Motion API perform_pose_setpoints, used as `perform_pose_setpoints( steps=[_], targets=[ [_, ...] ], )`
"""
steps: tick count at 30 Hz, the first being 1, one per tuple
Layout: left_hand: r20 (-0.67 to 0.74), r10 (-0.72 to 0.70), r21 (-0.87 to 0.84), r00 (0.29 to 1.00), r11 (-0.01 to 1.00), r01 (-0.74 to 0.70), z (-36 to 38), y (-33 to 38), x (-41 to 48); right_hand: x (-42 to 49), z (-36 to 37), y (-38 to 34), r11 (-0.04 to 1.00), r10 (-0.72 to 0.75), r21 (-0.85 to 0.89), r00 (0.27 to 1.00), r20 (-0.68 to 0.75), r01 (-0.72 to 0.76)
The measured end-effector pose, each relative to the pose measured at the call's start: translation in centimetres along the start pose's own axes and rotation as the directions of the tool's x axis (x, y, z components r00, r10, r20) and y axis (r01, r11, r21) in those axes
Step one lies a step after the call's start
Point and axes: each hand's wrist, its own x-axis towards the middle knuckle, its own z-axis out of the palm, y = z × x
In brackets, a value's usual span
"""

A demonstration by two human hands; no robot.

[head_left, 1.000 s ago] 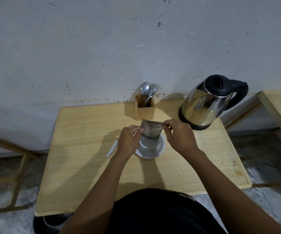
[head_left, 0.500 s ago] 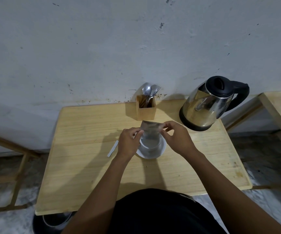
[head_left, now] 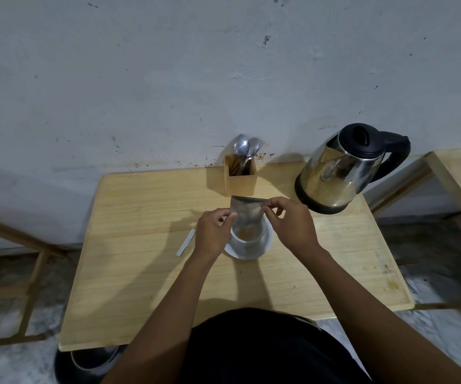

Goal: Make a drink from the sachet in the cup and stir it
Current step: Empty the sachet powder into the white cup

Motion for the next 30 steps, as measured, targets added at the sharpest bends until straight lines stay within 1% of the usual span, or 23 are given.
perform_pose_setpoints(
  steps=[3, 6, 12, 16, 20, 23, 25, 28, 30],
  targets=[
    [0.009, -0.018, -0.011, 1.0, 1.0, 0.018, 0.3, 0.2, -0.2, -0.2, 0.1, -0.2, 0.999, -0.045, -0.026, 0.999, 0.007, 0.046],
    [0.007, 0.001, 0.0, 1.0, 1.0, -0.001, 0.3, 0.2, -0.2, -0.2, 0.0, 0.0, 0.999, -0.024, -0.039, 0.998, -0.053, 0.022],
    [0.036, -0.03, -0.065, 0.999, 0.997, 0.033, 0.1, 0.2, -0.2, -0.2, 0.3, 0.6, 0.998, -0.039, -0.056, 0.997, -0.065, 0.036],
    [0.017, -0.015, -0.008, 1.0, 1.0, 0.015, 0.0, 0.6, -0.1, -0.2, 0.5, 0.5, 0.995, -0.078, -0.072, 0.996, -0.035, 0.075],
    [0.009, 0.009, 0.016, 1.0, 1.0, -0.009, 0.0, 0.8, 0.0, -0.2, 0.4, 0.7, 0.992, -0.006, -0.13, 0.996, -0.092, -0.006],
    [0.016, -0.006, 0.014, 1.0, 1.0, 0.006, 0.1, 0.9, 0.0, -0.4, 0.7, 0.5, 0.991, 0.0, -0.136, 0.998, -0.065, -0.009],
    [0.029, 0.001, 0.017, 1.0, 1.0, -0.002, 0.1, 1.0, -0.1, -0.5, 0.7, 0.3, 0.989, 0.018, -0.145, 0.997, -0.075, -0.029],
    [0.042, 0.02, 0.018, 0.999, 1.0, -0.021, 0.1, 1.1, -0.4, -0.7, 0.6, 0.2, 0.991, 0.027, -0.133, 0.999, -0.028, -0.031],
    [0.036, 0.017, 0.015, 0.999, 1.0, -0.017, 0.0, 1.1, -0.3, -0.7, 0.4, 0.2, 0.991, 0.045, -0.124, 0.997, -0.062, -0.053]
  ],
)
